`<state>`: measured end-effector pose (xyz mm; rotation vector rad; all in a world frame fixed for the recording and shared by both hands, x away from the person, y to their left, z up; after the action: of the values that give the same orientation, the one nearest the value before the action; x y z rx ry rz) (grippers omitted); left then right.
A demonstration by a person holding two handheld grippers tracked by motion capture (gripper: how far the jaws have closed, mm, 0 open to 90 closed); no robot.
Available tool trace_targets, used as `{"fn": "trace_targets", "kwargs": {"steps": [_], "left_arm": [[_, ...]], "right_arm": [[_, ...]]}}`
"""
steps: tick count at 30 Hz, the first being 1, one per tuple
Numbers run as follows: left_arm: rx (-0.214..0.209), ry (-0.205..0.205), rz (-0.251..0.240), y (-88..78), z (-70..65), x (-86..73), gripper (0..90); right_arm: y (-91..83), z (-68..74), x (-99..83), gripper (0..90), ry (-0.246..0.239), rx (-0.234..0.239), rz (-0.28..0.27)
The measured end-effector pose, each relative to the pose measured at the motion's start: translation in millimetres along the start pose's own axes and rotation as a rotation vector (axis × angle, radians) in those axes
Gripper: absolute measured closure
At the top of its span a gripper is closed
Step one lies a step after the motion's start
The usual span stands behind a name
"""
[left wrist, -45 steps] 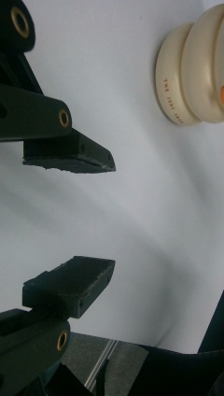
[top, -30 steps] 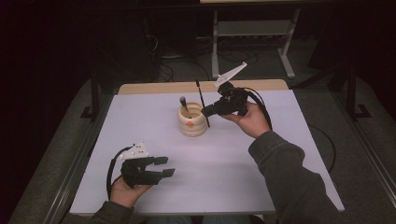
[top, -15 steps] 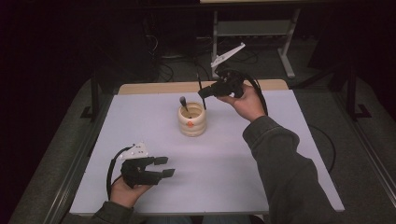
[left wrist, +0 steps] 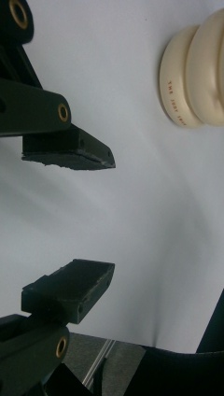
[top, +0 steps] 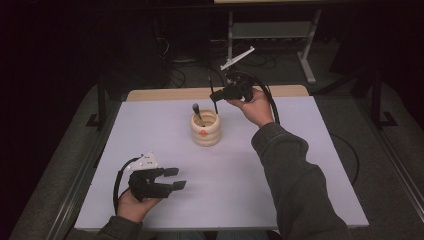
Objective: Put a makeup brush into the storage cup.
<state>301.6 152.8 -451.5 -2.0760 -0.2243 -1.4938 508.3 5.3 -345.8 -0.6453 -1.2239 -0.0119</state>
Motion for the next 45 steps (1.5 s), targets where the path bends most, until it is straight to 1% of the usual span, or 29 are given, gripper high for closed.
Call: {"fn": "trace_targets", "kwargs": {"steps": [2, 4, 5, 6, 7, 9, 10, 11, 13, 14, 16, 17, 19, 20, 21, 22, 23, 24, 26, 27, 28, 30, 31, 33, 34, 35, 36, 40, 45], "left_arm": [[0.0, -0.002, 0.001, 0.3, 0.0, -0.4, 42.5], [0.0, -0.001, 0.003, 0.6, 0.0, -0.6, 42.3], [0.0, 0.003, 0.009, 0.1, 0.3, -1.0, 42.1], [0.001, 0.015, 0.015, -0.5, 1.3, -1.4, 42.1], [0.001, 0.007, 0.009, -0.3, 0.7, -0.9, 42.1], [0.003, 0.01, 0.011, -0.9, 1.3, -1.0, 42.0], [0.003, 0.009, 0.01, -1.0, 1.2, -1.1, 42.0], [0.003, 0.009, 0.01, -1.1, 1.4, -1.1, 42.0], [0.002, 0.0, 0.0, -0.9, 0.9, -0.3, 41.9], [0.002, 0.001, -0.002, -1.4, 1.0, 0.2, 41.8], [0.003, -0.001, -0.003, -1.7, 0.7, 0.7, 41.8], [0.003, 0.0, -0.003, -1.9, 0.6, 1.0, 41.7], [0.004, -0.002, -0.004, -1.9, 0.5, 1.0, 41.6], [0.005, -0.003, -0.002, -2.0, 0.7, 0.7, 41.5], [0.005, -0.003, -0.002, -1.9, 0.7, 0.5, 41.4], [0.006, -0.003, -0.002, -2.0, 0.8, 0.5, 41.4], [0.005, -0.003, -0.002, -2.1, 0.8, 0.5, 41.3], [0.005, -0.004, -0.003, -2.2, 0.7, 0.7, 41.3], [0.004, 0.004, -0.002, -2.3, 1.3, 0.8, 41.2], [0.005, 0.001, -0.002, -2.0, 1.2, 0.6, 41.1], [0.004, 0.003, -0.002, -1.9, 1.2, 0.5, 41.0], [0.002, 0.002, -0.003, -1.6, 1.0, 0.5, 40.9], [0.002, 0.005, -0.002, -1.5, 1.3, 0.5, 40.8], [0.002, 0.004, -0.001, -1.4, 1.3, 0.3, 40.6], [0.003, 0.002, -0.001, -1.5, 1.4, 0.2, 40.7], [0.005, -0.005, -0.004, -1.6, 1.1, 0.6, 40.7], [0.004, -0.002, -0.005, -1.9, 1.4, 0.8, 40.6], [0.005, -0.004, -0.004, -1.9, 1.4, 0.4, 40.7], [0.003, -0.002, 0.0, -1.7, 1.2, -0.1, 40.7]], "right_arm": [[3.8, 0.3, -0.1, 84.6, 0.023, 0.003, -0.009], [8.8, -1.9, -1.0, 84.7, 0.021, -0.005, -0.009], [11.2, -1.9, -1.5, 84.6, 0.029, -0.003, -0.01], [13.9, -2.4, -2.3, 84.6, 0.027, -0.003, -0.01], [16.8, -2.8, -3.5, 84.6, 0.031, -0.002, -0.01], [23.0, -3.5, -6.7, 84.6, 0.041, -0.007, -0.003], [25.4, -4.9, -8.3, 84.6, 0.031, -0.012, 0.002], [28.0, -3.7, -8.9, 84.5, 0.044, -0.005, -0.003], [32.6, -4.3, -11.5, 84.4, 0.047, -0.005, 0.0], [33.8, -3.2, -11.9, 84.4, 0.059, 0.0, -0.002], [37.7, -5.0, -14.2, 84.3, 0.042, -0.005, 0.003], [38.5, -3.2, -14.1, 84.3, 0.059, -0.003, 0.003], [41.6, -5.2, -16.4, 84.3, 0.053, -0.007, 0.004], [42.3, -4.8, -17.5, 84.3, 0.061, -0.01, 0.008], [43.6, -6.6, -19.6, 84.3, 0.05, -0.017, 0.015], [45.1, -5.4, -20.6, 84.2, 0.059, -0.014, 0.014], [46.2, -8.1, -23.3, 84.2, 0.039, -0.025, 0.02], [47.3, -6.5, -23.8, 84.2, 0.052, -0.02, 0.013], [48.0, -7.9, -26.6, 84.2, 0.047, -0.028, 0.012], [48.3, -6.8, -27.7, 84.1, 0.063, -0.024, 0.012], [48.7, -7.9, -28.8, 84.1, 0.056, -0.023, 0.009], [48.3, -8.1, -31.5, 84.2, 0.069, -0.028, 0.015], [48.6, -8.0, -32.0, 84.2, 0.067, -0.026, 0.012], [48.8, -10.3, -34.1, 84.1, 0.04, -0.035, 0.016], [48.4, -7.3, -33.8, 84.1, 0.061, -0.033, 0.014], [48.4, -7.5, -34.0, 84.1, 0.052, -0.036, 0.01], [48.4, -9.4, -35.7, 84.1, 0.044, -0.041, 0.015], [48.4, -8.6, -38.7, 84.1, 0.059, -0.043, 0.015], [49.5, -10.0, -41.7, 84.1, 0.046, -0.05, 0.016]]}}
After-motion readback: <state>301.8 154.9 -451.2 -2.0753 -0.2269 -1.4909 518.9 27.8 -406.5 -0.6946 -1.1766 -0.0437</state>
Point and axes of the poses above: each handheld gripper's, and its own axes: y roughly forward along the jaws, x roughly out of its top, z roughly to its left, the point moved 10 cm from there along y, roughly forward along the jaws, and after that the axes turned 13 degrees about -z, right-handed, at the moved point
